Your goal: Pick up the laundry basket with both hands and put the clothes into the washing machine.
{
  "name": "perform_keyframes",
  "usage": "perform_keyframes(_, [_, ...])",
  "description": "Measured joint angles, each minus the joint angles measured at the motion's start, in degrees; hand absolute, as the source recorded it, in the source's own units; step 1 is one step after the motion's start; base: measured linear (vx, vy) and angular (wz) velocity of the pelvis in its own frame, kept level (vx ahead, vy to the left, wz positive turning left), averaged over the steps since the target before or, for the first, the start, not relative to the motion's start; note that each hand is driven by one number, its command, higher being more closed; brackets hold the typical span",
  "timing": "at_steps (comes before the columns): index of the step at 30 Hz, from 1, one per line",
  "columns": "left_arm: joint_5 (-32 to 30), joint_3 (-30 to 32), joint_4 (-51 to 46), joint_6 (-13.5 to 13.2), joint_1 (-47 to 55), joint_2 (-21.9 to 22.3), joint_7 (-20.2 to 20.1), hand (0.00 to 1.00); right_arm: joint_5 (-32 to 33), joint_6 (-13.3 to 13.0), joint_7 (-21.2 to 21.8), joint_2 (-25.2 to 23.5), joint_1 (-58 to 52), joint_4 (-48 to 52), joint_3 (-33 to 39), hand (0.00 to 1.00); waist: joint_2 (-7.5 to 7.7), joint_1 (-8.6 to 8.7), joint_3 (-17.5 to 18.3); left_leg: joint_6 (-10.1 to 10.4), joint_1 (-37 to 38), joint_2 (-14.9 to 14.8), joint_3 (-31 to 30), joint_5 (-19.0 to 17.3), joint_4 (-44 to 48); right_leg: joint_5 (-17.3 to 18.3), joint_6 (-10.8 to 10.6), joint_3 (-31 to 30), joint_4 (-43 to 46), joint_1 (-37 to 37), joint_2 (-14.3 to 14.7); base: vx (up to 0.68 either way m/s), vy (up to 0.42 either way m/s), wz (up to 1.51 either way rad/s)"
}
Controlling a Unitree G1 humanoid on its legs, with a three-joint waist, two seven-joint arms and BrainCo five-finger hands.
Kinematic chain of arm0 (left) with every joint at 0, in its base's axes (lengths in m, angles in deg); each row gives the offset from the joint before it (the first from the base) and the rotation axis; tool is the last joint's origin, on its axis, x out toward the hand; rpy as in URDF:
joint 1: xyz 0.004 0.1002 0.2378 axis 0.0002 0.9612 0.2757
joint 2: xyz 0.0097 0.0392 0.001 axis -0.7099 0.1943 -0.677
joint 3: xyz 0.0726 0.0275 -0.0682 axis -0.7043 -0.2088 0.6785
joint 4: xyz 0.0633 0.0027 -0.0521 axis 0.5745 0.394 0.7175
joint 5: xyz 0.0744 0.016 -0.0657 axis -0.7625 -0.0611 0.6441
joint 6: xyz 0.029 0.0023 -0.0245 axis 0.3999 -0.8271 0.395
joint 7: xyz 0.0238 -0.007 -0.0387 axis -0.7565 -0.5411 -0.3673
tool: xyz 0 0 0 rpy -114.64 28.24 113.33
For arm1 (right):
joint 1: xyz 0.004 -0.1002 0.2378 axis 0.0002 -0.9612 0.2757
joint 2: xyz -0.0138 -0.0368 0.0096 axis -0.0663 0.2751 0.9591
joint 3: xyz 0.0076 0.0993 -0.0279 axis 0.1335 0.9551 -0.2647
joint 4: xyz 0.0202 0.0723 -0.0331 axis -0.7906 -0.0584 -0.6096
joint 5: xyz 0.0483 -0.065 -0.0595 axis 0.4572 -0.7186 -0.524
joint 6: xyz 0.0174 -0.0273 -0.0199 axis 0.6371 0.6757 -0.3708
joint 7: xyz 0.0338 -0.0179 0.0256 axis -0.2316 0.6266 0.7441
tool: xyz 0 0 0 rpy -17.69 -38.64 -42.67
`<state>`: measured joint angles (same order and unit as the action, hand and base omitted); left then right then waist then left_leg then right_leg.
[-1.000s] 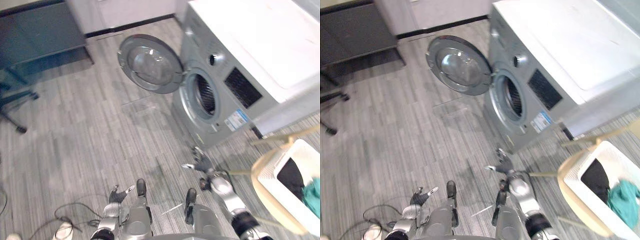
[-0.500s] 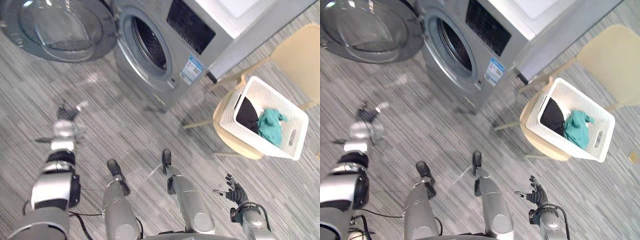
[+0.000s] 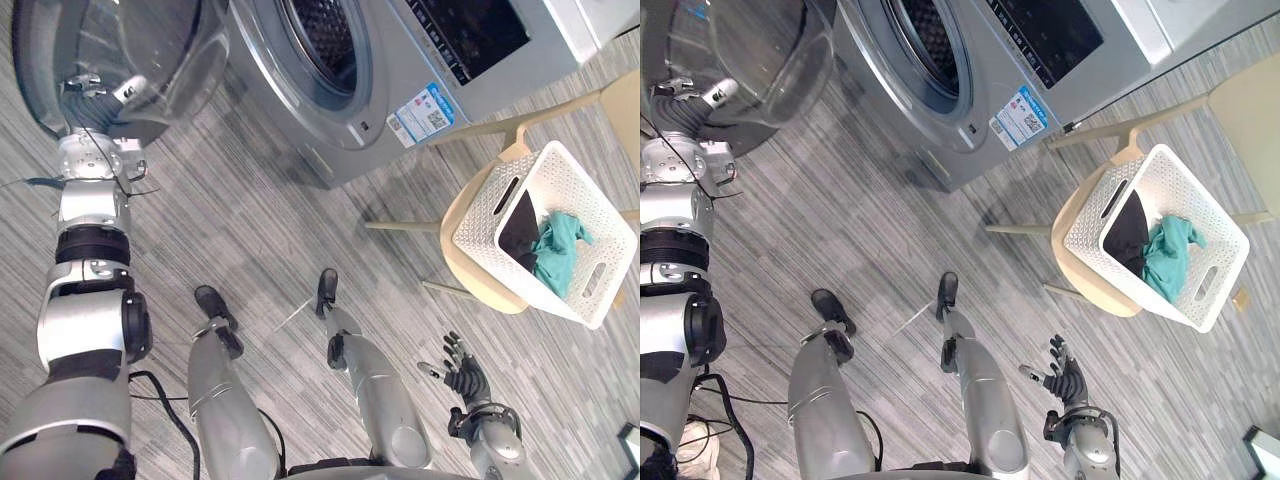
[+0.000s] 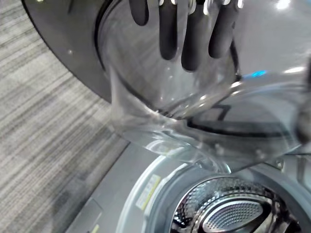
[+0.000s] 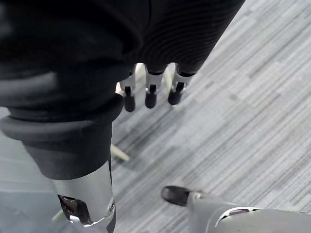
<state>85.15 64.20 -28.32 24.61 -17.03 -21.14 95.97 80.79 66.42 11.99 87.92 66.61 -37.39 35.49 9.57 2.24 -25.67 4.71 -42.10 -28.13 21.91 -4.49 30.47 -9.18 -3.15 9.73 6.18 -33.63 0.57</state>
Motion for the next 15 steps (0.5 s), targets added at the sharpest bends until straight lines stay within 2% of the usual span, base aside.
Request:
perform_keyframes(3, [5.4,0.3,0.0,0.7,-3.0,0.1,1.4,0.00,0.8,0.0,0.0,-0.6,-0.5,0.8,0.0,0.00,0.12,-0.98,-0.2,0.0,-1.3,0.1,0.3,0.0,0.3,0.1,-0.1,0.1,0.8,-1.6,-0.3,0.10,0.037,0.01])
perform_keyframes(4, [9.3,0.5,0.0,0.7,-4.8,0.1,2.6,0.00,1.6,0.0,0.0,-0.9,-0.5,0.8,0.0,0.00,0.30,-1.51,-0.4,0.0,-1.9,0.1,0.5,0.0,0.4,0.1,-0.1,0.0,0.7,-2.3,-0.4,0.06,0.023,-0.05])
perform_keyframes(7, [19.5,3.8,-0.1,-0.2,-6.8,0.0,4.3,0.00,1.9,0.3,-0.1,-1.3,-0.5,0.7,0.0,0.00,0.27,-1.50,-0.5,-0.5,-2.4,-0.3,1.3,-0.3,1.4,0.1,-0.1,-0.4,0.8,-2.8,-0.5,0.06,0.032,-0.09])
perform_keyframes(10, [21.5,5.4,-1.4,-0.9,-6.8,-0.3,5.0,0.00,1.9,0.3,-0.2,-1.2,-0.5,0.6,0.1,0.00,0.21,-1.47,-0.6,-0.5,-2.2,-1.2,1.9,-2.1,2.7,0.8,0.2,-0.7,1.5,-2.8,-0.3,0.02,0.027,-0.15])
perform_keyframes(12, [21.4,6.7,-2.4,-0.9,-6.8,-0.5,5.0,0.00,1.9,0.6,-0.2,-1.2,-1.1,0.5,0.2,0.00,0.12,-0.88,-0.6,-0.6,-1.8,-1.1,1.9,-2.5,3.0,1.6,-0.1,-0.7,2.8,-2.8,-0.6,0.01,0.013,0.03])
perform_keyframes(15, [20.3,8.5,-3.2,-0.8,-6.6,-0.8,5.0,0.00,1.9,0.8,-0.1,-1.2,-1.2,-0.9,0.2,0.00,0.11,-1.11,-0.6,-0.6,-1.0,-0.9,2.0,-2.5,2.7,2.2,0.2,-0.7,3.8,-2.7,-0.9,0.01,0.015,0.03])
